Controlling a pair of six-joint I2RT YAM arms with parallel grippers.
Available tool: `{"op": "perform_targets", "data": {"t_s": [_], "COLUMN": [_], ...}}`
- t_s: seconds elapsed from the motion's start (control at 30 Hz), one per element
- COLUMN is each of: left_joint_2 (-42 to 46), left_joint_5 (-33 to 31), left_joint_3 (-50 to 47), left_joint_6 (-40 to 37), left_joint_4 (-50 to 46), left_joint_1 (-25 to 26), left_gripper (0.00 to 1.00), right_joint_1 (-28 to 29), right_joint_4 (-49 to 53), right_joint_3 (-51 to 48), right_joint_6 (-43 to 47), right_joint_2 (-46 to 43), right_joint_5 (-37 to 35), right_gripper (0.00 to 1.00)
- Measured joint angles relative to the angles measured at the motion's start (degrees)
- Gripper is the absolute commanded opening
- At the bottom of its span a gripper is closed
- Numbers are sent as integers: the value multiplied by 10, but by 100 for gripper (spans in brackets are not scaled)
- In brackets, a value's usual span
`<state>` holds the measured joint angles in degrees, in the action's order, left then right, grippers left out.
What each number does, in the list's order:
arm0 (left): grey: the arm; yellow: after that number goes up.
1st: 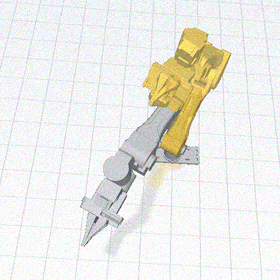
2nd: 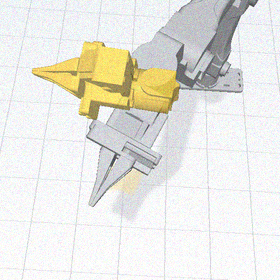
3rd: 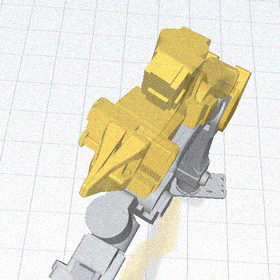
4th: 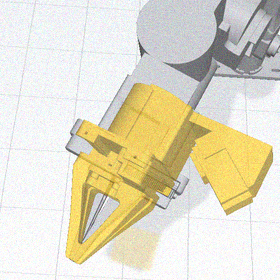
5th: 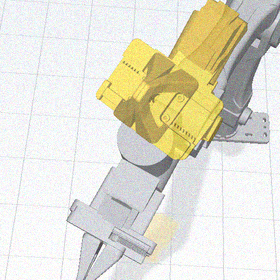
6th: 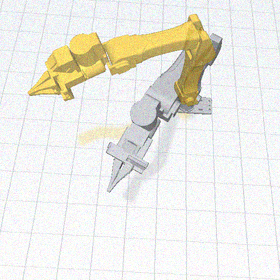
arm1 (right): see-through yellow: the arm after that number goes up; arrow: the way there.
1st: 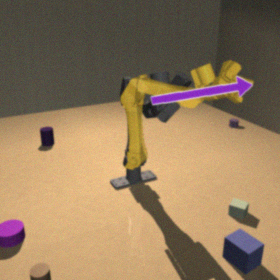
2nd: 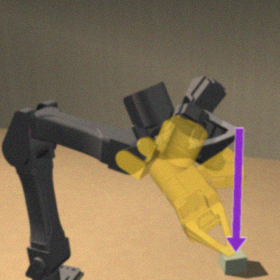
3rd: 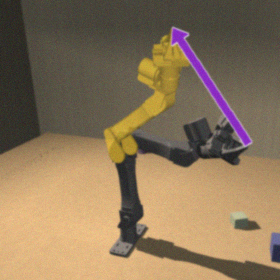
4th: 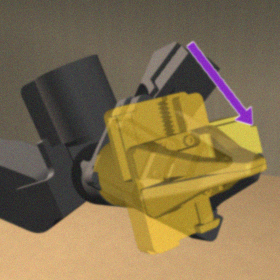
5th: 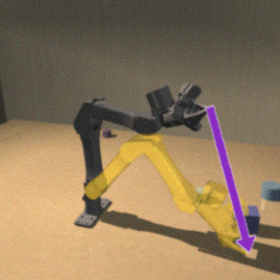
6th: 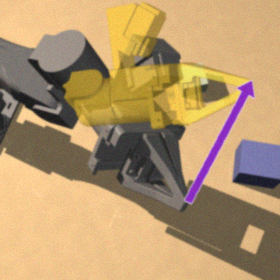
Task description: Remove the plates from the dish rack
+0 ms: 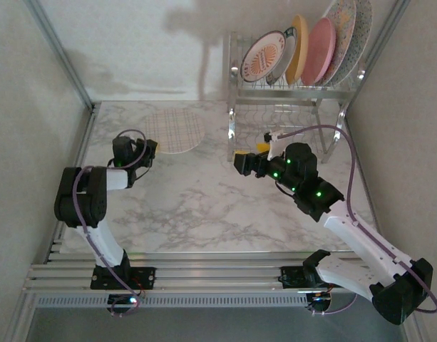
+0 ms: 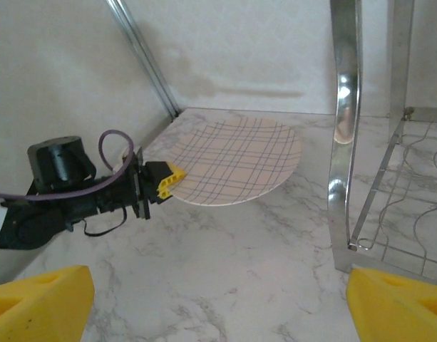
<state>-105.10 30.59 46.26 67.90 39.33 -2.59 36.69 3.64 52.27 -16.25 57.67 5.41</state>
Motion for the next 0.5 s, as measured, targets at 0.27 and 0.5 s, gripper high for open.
{"op": "perform_targets", "data": {"t_s": [0.27, 0.5], "left_joint_2": [-60, -89], "left_joint_5": [3, 14], "left_joint_3": [31, 39], "left_joint_6": [-17, -21], "left_joint_4": [1, 5], "left_joint_1": [-12, -22], "left_gripper": [0, 0], "right_joint_1": [16, 23], "right_joint_4": [-14, -28], "right_joint_3": [17, 49], "right_joint_6": [67, 93], "right_joint_2": [20, 51], "right_joint_5": [-10, -11], "right_gripper": [94, 94]}}
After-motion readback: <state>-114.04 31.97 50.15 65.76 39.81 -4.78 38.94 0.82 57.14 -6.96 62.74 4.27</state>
